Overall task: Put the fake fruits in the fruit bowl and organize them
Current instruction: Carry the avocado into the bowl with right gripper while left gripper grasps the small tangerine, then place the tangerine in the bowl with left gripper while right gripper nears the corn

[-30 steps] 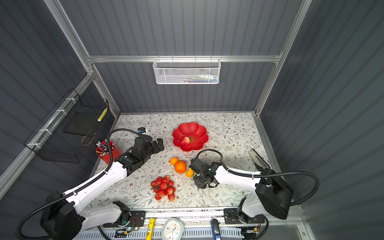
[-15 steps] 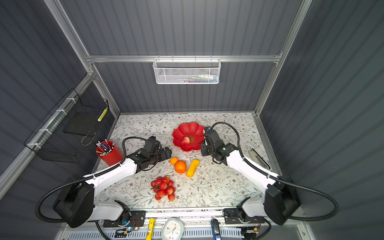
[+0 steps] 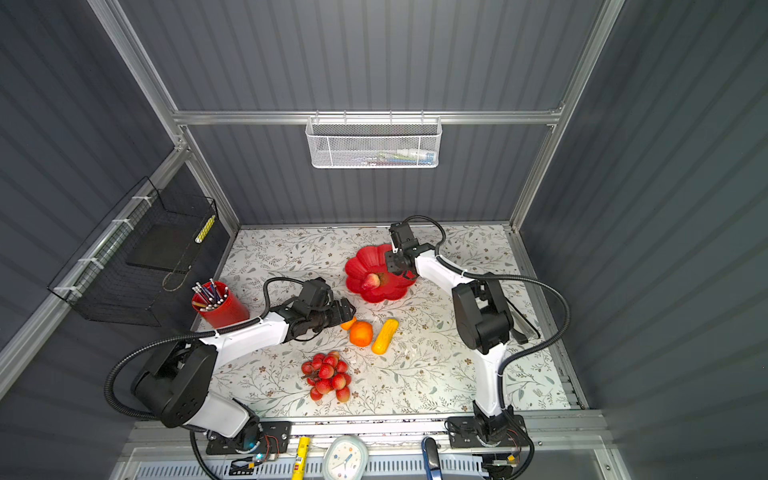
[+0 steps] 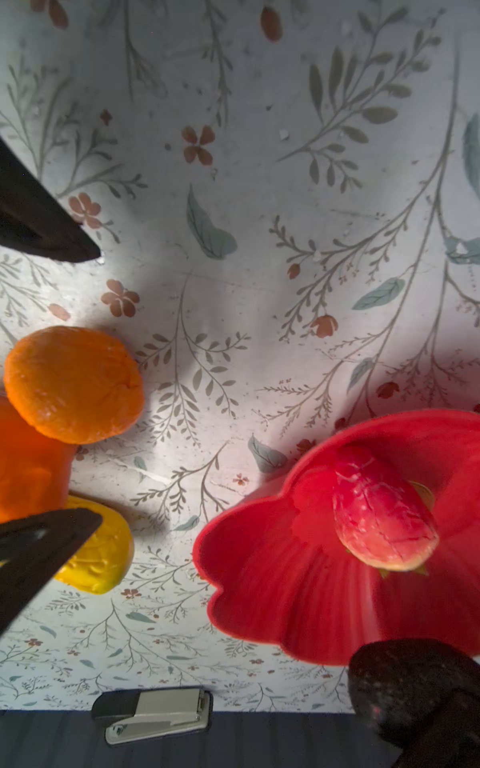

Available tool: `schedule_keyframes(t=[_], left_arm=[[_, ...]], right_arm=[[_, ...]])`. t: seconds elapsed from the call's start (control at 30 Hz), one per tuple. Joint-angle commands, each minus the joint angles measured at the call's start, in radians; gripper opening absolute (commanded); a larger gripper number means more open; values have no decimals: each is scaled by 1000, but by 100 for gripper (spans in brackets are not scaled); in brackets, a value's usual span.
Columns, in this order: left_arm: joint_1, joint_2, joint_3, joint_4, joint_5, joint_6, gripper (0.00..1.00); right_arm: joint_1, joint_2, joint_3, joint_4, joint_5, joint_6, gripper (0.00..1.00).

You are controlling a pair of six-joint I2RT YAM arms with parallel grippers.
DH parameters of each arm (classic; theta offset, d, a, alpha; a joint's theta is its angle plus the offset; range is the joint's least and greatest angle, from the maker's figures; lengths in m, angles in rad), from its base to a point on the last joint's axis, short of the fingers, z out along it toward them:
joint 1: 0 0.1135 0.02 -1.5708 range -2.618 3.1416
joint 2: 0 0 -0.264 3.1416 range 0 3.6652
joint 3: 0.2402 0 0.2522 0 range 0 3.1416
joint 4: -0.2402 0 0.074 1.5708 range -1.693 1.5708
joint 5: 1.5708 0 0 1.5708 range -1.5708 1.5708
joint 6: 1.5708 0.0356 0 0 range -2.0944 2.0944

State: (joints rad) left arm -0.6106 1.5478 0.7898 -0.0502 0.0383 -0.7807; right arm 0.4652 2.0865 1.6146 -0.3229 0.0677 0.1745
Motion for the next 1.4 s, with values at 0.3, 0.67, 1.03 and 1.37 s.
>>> schedule_keyframes(t=[0.3,0.67,1.03,1.37], left_arm=[[-26,110,68,10,17,-3,80],[-26,24,93,-125,-23,71,34],[-21,126,587,-366,-183,477,34],[52,570,1003,-385,-127,536,34]], right_arm=[[-11,-154,-38,4,-2,-15,82],[-10,-672,-433,84,14,51,97],[13,-939,-717,-50,-106,219,95],[169,-1033,-837,-199,-71,349,94]])
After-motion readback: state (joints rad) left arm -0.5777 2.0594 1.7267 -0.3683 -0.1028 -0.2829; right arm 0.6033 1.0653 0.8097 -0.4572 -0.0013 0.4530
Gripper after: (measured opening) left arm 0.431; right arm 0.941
